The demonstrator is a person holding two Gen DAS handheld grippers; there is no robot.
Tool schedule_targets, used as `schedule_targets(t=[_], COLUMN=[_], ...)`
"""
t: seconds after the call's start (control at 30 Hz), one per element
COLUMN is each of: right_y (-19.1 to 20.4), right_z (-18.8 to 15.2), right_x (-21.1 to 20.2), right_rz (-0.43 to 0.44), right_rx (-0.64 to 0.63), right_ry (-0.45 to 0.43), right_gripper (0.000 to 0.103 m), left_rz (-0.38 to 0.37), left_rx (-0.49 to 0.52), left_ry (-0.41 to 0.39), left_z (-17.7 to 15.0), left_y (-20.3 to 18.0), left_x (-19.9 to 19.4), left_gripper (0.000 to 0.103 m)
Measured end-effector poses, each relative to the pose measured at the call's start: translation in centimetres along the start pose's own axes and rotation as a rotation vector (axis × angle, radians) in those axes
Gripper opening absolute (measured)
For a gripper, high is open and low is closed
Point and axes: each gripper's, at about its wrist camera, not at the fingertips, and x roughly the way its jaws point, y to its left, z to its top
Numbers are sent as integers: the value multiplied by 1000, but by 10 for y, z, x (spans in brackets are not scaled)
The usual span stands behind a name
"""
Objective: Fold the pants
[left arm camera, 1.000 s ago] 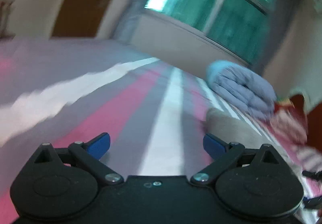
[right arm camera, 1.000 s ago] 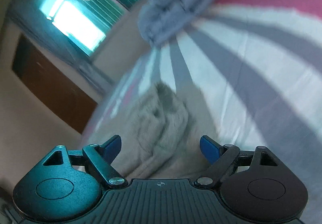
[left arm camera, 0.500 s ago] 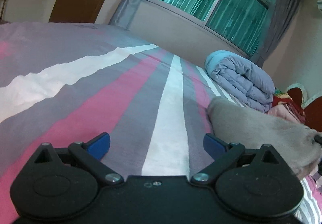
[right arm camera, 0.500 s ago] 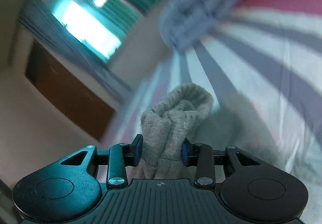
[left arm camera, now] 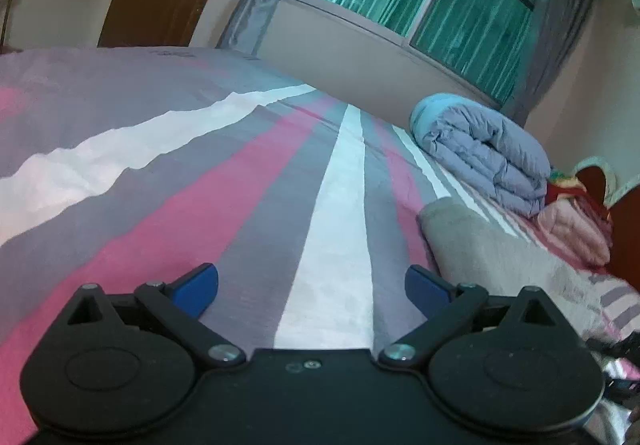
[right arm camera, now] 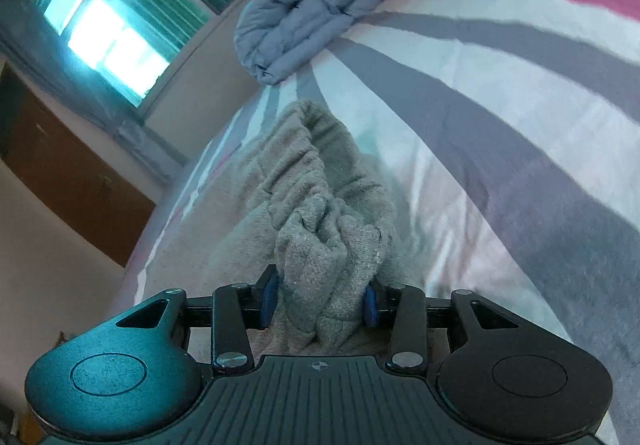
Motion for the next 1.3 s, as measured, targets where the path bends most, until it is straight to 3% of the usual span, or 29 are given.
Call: schedule_targets(t=[0.17,0.23,0.3,0.8,1.07,1.1,1.2,1.3], right_y=[26,23,7,13,-7,-8,-12,-13], right_z=[1,4,-1,1,5,7,11,9], right_x=[-23,-15,2,-5,-4,-4,-11,-26], right_rz=[85,49,-13,24,56,64,109,130], right_rx=[-71,-62,-27,-48,49,63,109,140], right_ry=[-86,-65,15,-18,2,9,17,1], right_gripper=[40,40,40,42,42,43,62,64], left_rz=[6,13,18,27,36,36,34,34], left_rx=[15,16,22,46,54,54,51,51], left_ry=[14,16,20,42,52,52,52,52], left_z=[-1,-1,-2,-4,-3,-3,-3,-3], left_y=[-3,-3,-4,-8,-9,-9,-9,-9], left_x=[2,2,3,5,7,6,6,6], left_gripper=[94,94,94,96,96,96,96,96])
